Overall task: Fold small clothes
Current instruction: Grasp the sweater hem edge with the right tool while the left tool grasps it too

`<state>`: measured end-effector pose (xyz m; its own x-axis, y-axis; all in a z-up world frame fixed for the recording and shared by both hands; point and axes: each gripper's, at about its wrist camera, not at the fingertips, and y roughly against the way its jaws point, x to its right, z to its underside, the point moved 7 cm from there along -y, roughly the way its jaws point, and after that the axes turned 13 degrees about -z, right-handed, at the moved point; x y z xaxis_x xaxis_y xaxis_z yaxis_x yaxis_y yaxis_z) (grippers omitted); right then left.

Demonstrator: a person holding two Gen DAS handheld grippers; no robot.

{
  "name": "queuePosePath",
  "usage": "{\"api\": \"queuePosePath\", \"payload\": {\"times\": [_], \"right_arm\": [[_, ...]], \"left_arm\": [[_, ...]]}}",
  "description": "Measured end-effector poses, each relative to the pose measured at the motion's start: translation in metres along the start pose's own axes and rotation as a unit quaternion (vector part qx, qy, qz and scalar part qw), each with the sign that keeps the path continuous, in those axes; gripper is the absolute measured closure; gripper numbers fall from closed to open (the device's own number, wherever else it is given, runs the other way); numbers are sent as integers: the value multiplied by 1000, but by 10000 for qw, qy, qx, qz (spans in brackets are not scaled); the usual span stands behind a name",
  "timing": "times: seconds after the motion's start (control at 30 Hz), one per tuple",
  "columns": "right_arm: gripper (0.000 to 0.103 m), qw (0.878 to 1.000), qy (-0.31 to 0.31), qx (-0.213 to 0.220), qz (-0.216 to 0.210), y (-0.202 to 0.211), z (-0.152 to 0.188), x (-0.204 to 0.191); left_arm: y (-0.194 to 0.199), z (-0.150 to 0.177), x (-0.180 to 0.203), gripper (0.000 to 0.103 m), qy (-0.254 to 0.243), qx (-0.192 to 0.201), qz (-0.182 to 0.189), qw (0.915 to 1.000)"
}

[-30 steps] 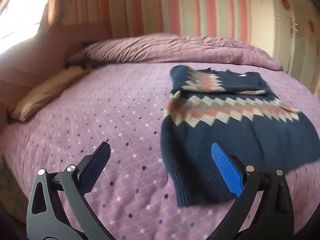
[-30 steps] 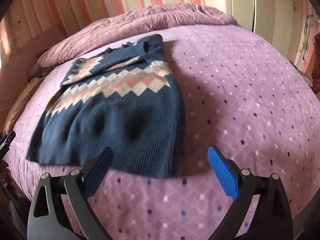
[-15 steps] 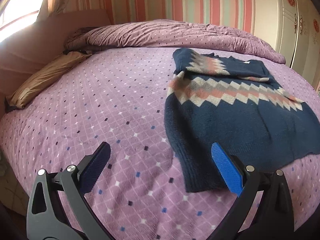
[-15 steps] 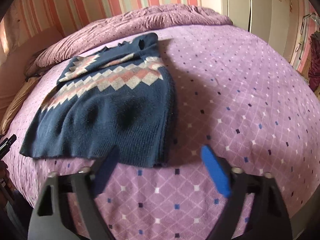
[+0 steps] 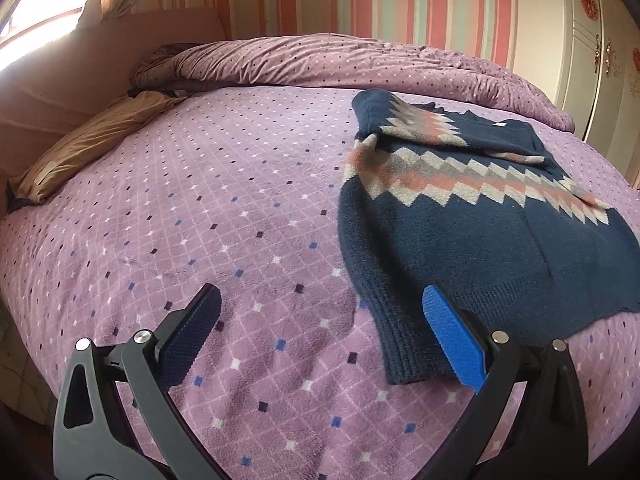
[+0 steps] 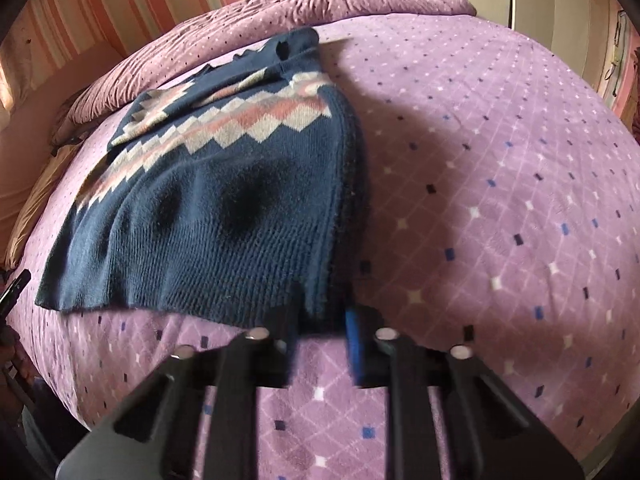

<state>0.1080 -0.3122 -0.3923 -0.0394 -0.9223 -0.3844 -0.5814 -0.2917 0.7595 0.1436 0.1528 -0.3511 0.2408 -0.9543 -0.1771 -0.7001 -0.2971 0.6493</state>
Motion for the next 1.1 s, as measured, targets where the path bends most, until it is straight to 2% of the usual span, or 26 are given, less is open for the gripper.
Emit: {"api": "queuePosePath", "payload": {"times": [0.07,0.13,0.27,0.4,0.6,0.63,0.67,0.7,0.73,0.8,0.83,0.9,0.97,1.0,1.03,1.1], "right_arm": [[92,10000,36,-9,-3,0,1,0],[93,10000,44,9,-29,1,0,-1],[94,10000,77,-13,-20,1,-1,-2],[94,9999,150,-36,9,1,-2,-4],[94,9999,140,-36,8,1,-2,-5],[94,9999,139,-35,9,1,-2,-5],[94,9999,139,-42,9,1,-2,-4],[94,9999,145,-46,13,1,-2,-4],[94,9999,150,-49,20,1,-2,-4],[94,9998,175,-51,30,1,-2,-5],[94,9998,168,-48,25,1,-2,-5],[94,9999,159,-45,18,1,-2,-6],[94,9999,159,-47,13,1,-2,-6],[94,9999,159,-48,13,1,-2,-6],[94,9999,157,-49,17,1,-2,-6],[94,9999,154,-51,10,1,-2,-6]], "left_arm": [[1,0,2,3,-16,13,3,10000],[1,-1,2,3,-6,23,31,10000],[-2,2,1,3,69,-55,102,9999],[0,8,5,3,265,-142,419,9987],[0,13,26,3,191,-269,556,9979],[-1,14,30,8,179,-300,568,9978],[-2,15,34,17,159,-349,609,9974],[-4,17,37,40,128,-430,659,9968],[-8,21,40,49,95,-568,660,9962],[-13,26,42,45,156,-751,678,9947],[-16,29,42,32,210,-846,643,9941],[-20,34,41,17,309,-957,616,9930],[-22,37,42,20,347,-1001,654,9922],[-21,38,44,33,315,-992,702,9921],[-21,38,48,62,190,-957,740,9925],[-20,39,54,92,-25,-925,695,9933]]}}
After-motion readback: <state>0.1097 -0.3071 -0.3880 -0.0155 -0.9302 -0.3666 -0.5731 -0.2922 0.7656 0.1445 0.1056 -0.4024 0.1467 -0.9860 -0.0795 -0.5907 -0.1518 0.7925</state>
